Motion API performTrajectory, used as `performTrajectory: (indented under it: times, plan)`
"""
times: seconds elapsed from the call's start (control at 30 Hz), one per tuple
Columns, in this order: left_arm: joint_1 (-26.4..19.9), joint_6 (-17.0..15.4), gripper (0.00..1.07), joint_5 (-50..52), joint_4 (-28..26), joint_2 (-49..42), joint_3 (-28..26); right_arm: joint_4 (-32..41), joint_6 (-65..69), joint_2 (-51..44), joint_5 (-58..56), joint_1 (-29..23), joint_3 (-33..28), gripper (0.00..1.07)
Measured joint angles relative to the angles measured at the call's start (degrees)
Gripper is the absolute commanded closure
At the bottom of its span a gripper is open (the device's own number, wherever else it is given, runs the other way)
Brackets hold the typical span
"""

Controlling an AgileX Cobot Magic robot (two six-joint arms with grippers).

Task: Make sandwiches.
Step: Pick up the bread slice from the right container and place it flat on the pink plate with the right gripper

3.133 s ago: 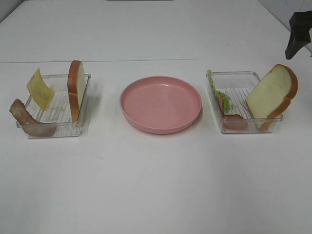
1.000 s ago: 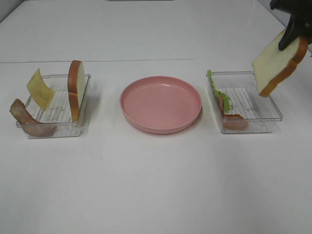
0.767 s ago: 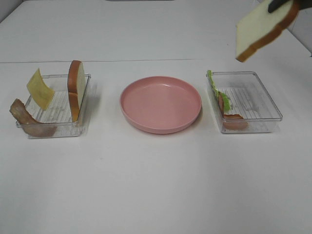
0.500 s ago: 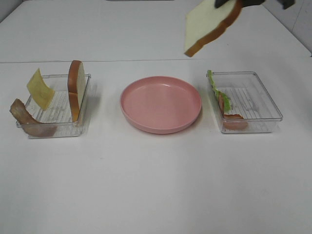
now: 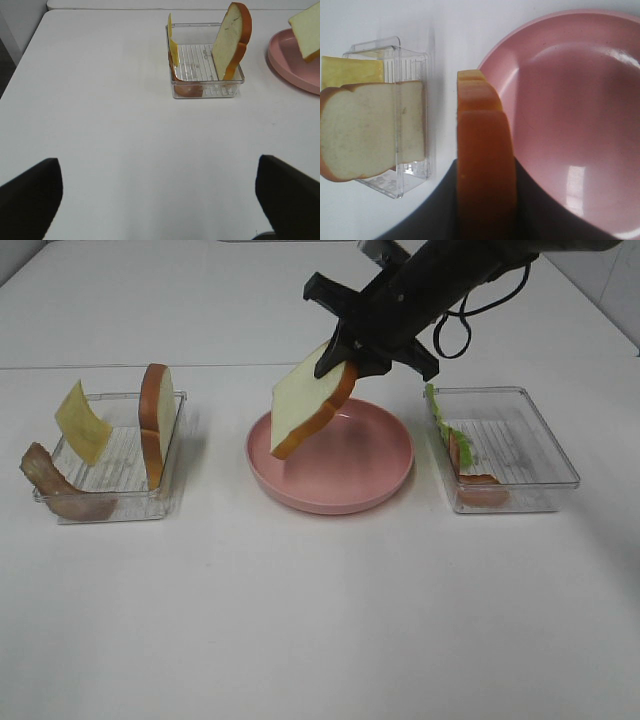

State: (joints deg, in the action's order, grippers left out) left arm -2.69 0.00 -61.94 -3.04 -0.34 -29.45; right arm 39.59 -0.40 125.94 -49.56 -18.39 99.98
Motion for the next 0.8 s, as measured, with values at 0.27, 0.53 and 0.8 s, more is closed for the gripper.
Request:
performTrajectory:
  times: [0.27, 0.53, 0.8]
  plan:
    - [0.00, 0.00, 0.04, 0.00, 0.00, 0.00, 0.00, 0.97, -0.11, 4.81, 1.32, -0.06, 0.40, 1.07]
    - [0.00, 0.00, 0.04, 0.00, 0.00, 0.00, 0.00, 1.38, -0.11, 5.84, 1.66, -0.06, 0.74, 1.07]
    - [0.00, 0.00, 0.04, 0.00, 0.00, 0.00, 0.00, 1.09, -0.11, 5.84, 1.72, -0.06, 0.74, 0.61]
